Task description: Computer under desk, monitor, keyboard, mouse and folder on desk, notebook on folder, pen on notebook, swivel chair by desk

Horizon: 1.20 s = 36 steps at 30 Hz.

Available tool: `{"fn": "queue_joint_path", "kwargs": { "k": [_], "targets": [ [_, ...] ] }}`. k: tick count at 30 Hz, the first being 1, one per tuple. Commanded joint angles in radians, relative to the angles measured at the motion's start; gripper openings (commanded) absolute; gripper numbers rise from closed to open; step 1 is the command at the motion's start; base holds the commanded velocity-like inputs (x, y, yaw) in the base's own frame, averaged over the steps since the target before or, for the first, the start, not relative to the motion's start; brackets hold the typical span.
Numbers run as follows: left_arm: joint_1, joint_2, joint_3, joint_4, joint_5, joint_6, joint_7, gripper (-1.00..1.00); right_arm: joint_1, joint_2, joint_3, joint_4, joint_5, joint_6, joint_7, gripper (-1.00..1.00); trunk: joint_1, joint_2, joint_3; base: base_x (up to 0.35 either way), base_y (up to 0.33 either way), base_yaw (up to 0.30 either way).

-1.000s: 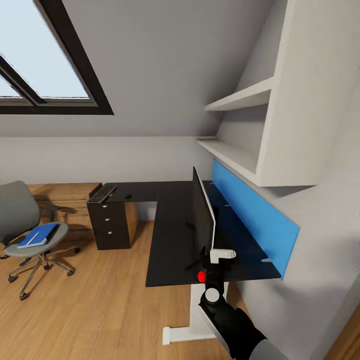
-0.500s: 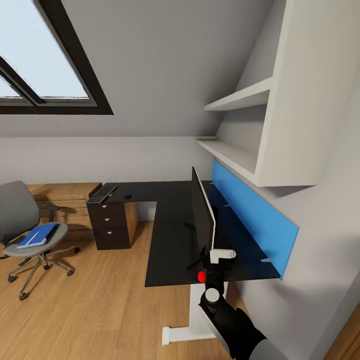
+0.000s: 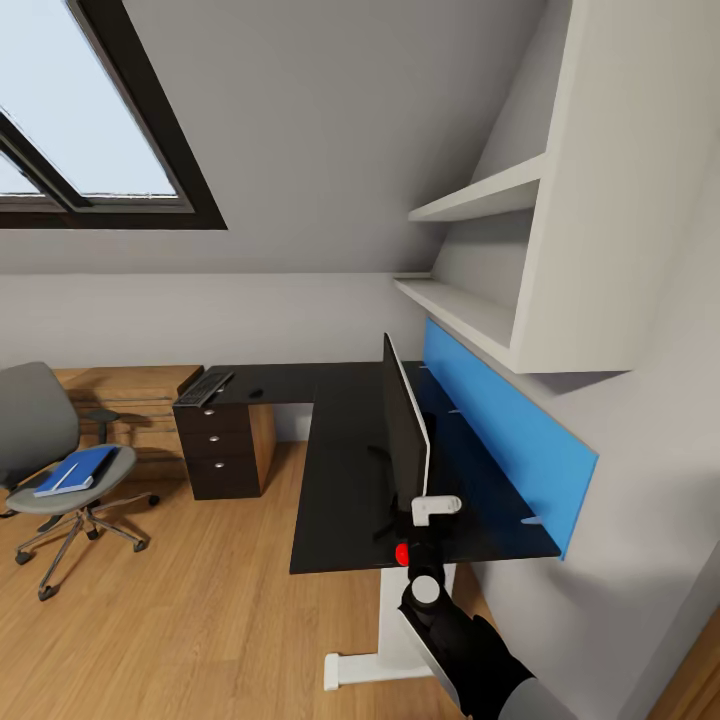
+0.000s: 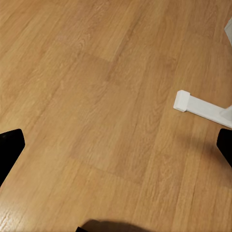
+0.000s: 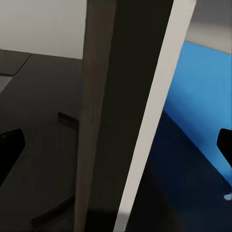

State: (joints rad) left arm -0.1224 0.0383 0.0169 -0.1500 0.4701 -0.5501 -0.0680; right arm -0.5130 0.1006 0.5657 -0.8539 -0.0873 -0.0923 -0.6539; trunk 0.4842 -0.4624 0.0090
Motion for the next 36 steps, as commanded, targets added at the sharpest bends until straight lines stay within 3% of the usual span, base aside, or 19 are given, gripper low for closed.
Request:
{"fn": "queue_joint_path", "kwargs": {
  "k": [1,36],
  "targets": [
    [0.000,0.000,0.002,0.001,0.007,-0.002,-0.007,1.00,-0.001,-0.001,0.003,0.001,-0.010,-0.012,0.000,1.00,0.000,-0.001,0.000,0.000,0.000,0.000],
    [0.000,0.000,0.002,0.001,0.007,-0.002,-0.007,1.00,-0.001,-0.001,0.004,0.002,-0.008,-0.057,0.017,1.00,0.000,-0.001,0.000,0.010,0.000,0.000]
  ]
}}
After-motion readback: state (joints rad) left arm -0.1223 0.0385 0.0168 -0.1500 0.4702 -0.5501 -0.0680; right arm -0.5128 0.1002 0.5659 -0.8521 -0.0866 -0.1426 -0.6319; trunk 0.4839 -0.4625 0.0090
